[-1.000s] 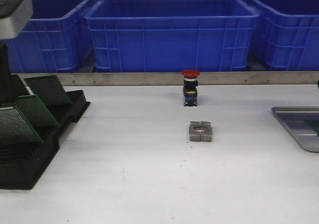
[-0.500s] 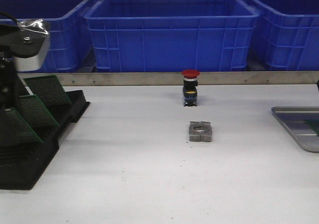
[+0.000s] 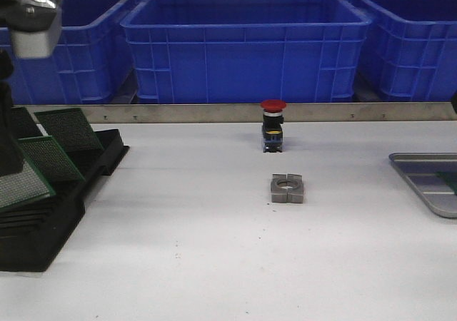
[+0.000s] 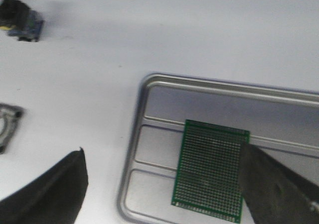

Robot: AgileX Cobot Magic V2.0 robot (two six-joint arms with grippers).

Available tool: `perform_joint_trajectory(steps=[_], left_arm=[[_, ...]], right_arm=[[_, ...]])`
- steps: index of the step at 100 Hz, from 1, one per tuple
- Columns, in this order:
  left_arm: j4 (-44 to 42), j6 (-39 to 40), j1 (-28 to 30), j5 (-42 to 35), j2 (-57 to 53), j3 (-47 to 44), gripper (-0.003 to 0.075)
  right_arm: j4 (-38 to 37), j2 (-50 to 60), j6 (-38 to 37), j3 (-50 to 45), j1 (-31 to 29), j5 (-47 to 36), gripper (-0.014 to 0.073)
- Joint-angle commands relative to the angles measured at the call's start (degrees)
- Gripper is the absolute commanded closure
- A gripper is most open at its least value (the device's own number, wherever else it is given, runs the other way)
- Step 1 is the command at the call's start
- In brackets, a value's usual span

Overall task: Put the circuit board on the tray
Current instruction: 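Lower the left gripper into the rack and grasp another green board, then lift the second board out of the rack with the left gripper, then grasp the second board with the right gripper next to the left gripper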

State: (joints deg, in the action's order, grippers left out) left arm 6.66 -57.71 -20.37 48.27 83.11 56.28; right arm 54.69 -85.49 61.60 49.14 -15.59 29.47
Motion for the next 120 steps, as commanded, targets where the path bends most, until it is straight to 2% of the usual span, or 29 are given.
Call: perform_joint_trajectory(steps=[1,8,30,44,53,63,94,120], left_arm=[[7.68,0.29,0.14,1.03,-3.75,3.31,0.0737],[15.15,-0.67,0.14,0.93,-4.4,3.8,0.0737],[42.02,-17.43,-1.79,2.5,-4.26,3.76,0.0737],[52.12,-25.15,-4.74,2.5,-3.35,3.76,0.0737],[54.94,-26.23,-6.45,2.5,-2.18,3.84,0.0737],[56.5,-26.61,-8.41,2.64,-0.4,3.84,0.0737],[58.4,-26.65,-10.84,2.79,1.13,3.84,0.0737],[58.77,-26.75,-10.84,2.98,1.13,3.84,0.0737]], right_arm=[[1.09,4.98,3.1,1.76,0.64,3.96,-0.0038],[1.09,6.98,5.99,1.76,1.98,6.43,-0.0038],[1.15,10.91,14.54,1.76,7.08,19.8,-0.0038],[1.27,11.31,16.35,1.76,11.06,29.08,-0.0038],[1.33,11.36,16.35,1.76,13.93,32.64,-0.0038],[1.33,11.36,16.54,1.76,17.97,32.87,-0.0038],[1.33,11.18,25.69,1.76,30.78,25.13,-0.0038],[4.17,6.34,26.26,1.76,37.06,21.39,-0.0038]])
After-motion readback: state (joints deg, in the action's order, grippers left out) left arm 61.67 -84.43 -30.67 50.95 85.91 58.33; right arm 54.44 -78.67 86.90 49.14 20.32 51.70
